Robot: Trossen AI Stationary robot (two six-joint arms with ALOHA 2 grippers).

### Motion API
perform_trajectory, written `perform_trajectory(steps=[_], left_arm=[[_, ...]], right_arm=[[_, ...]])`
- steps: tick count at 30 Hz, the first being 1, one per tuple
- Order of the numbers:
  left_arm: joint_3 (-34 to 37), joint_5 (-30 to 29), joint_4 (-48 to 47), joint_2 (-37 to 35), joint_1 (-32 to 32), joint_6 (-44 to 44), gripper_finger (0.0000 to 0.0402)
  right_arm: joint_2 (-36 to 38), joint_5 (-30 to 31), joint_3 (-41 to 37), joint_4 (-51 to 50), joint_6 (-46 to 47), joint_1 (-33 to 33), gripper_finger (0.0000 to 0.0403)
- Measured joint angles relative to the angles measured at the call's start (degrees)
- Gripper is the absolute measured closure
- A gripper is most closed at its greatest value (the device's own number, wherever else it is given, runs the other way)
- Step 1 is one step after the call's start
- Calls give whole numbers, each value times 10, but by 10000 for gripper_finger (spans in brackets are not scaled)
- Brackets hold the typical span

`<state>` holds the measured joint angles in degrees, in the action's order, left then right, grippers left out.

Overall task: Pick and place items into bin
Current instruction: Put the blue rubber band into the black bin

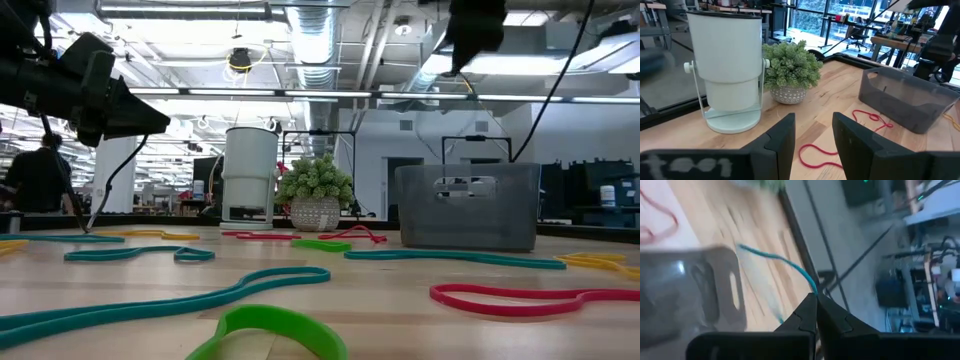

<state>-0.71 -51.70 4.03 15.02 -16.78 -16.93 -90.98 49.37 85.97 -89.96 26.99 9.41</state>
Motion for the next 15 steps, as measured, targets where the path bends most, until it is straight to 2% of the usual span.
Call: perform_trajectory(steps=[4,8,10,15], left_arm=[[0,0,0,0,0,0,281],[0,0,-1,0,0,-1,281],[0,0,-1,0,0,-6,281],[0,0,-2,0,0,-9,281]], right_arm=[[7,-53,0,14,-65,-55,403],[20,-161,0,66,-140,-97,403],[32,-188,-5,102,-177,-107,403],[83,-254,-99,231,-223,-122,403]])
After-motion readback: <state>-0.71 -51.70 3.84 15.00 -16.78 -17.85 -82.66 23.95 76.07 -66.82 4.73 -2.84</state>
